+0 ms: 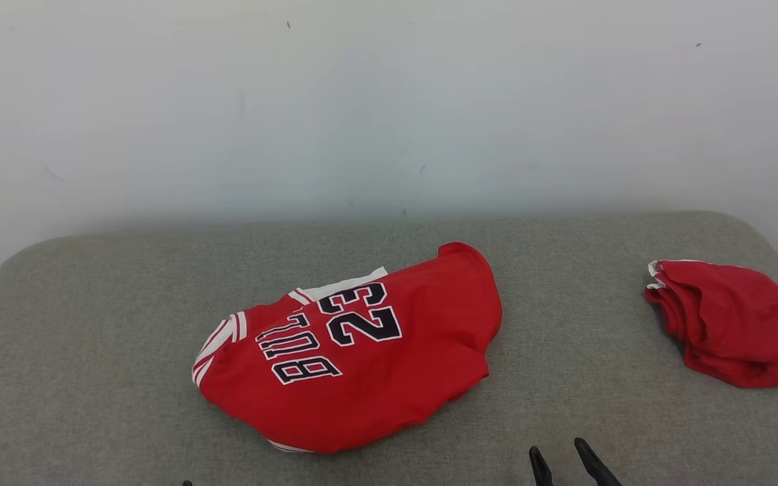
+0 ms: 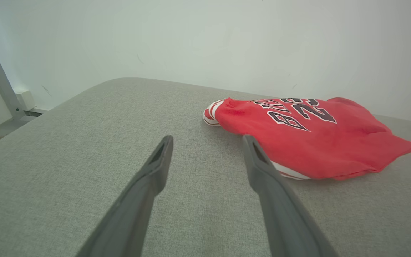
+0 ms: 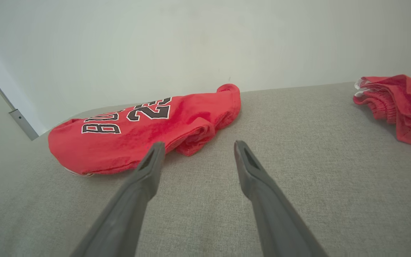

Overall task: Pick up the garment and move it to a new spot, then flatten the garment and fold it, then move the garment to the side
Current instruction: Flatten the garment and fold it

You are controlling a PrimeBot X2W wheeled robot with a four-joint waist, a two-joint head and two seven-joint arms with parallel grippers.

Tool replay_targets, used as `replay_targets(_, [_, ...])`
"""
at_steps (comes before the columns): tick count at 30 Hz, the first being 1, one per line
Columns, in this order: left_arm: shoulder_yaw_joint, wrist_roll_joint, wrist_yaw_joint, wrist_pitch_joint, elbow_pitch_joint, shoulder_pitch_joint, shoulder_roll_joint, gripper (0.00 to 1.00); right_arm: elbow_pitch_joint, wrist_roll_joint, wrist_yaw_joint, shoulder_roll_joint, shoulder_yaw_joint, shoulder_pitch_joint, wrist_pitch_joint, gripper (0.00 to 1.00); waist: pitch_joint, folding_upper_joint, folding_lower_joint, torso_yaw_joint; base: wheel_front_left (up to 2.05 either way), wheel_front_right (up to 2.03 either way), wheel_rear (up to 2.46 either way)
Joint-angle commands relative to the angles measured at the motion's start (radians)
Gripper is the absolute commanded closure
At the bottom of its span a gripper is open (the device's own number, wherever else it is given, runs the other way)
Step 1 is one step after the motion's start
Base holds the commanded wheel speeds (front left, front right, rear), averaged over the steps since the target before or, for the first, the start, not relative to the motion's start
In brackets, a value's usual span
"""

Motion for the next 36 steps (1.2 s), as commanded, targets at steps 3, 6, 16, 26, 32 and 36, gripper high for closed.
replay_targets(3, [-0.006, 0.009, 0.0, -0.003, -0.005, -0.014, -0.002, 0.0, 0.055, -0.004, -0.002, 0.004, -0.011, -0.032, -0.004, 0.0, 0.012, 0.0, 0.0001, 0.013, 0.0, 0.0, 0.0])
replay_targets(6, [-0.015, 0.012, -0.008, -0.003, -0.004, -0.022, -0.002, 0.0, 0.136, -0.002, -0.002, 0.013, -0.02, -0.078, -0.004, 0.0, 0.021, 0.0, 0.0001, 0.028, 0.0, 0.0, 0.0])
replay_targets(16, [-0.054, 0.026, -0.027, -0.004, 0.007, -0.064, -0.002, 0.0, 0.493, 0.027, -0.002, 0.043, 0.006, -0.324, -0.004, 0.0, 0.073, 0.0, 0.0001, 0.116, 0.0, 0.0, 0.0])
replay_targets(26, [-0.092, 0.029, -0.035, -0.004, 0.016, -0.106, -0.002, 0.0, 0.719, 0.072, -0.002, 0.058, -0.003, -0.498, -0.004, 0.0, 0.134, 0.0, 0.0001, 0.206, 0.0, 0.0, 0.0])
replay_targets(32, [-0.104, 0.02, -0.042, -0.004, 0.017, -0.142, -0.002, 0.0, 0.789, 0.038, -0.002, 0.059, -0.054, -0.567, -0.004, 0.08, 0.18, 0.0, 0.0001, 0.241, 0.0, 0.0, 0.0])
replay_targets(36, [-0.105, 0.013, -0.037, -0.004, 0.02, -0.148, -0.002, 0.0, 0.835, 0.002, -0.002, 0.061, -0.069, -0.57, 0.0, 1.0, 0.184, 0.0, 0.0001, 0.245, 0.0, 0.0, 0.0])
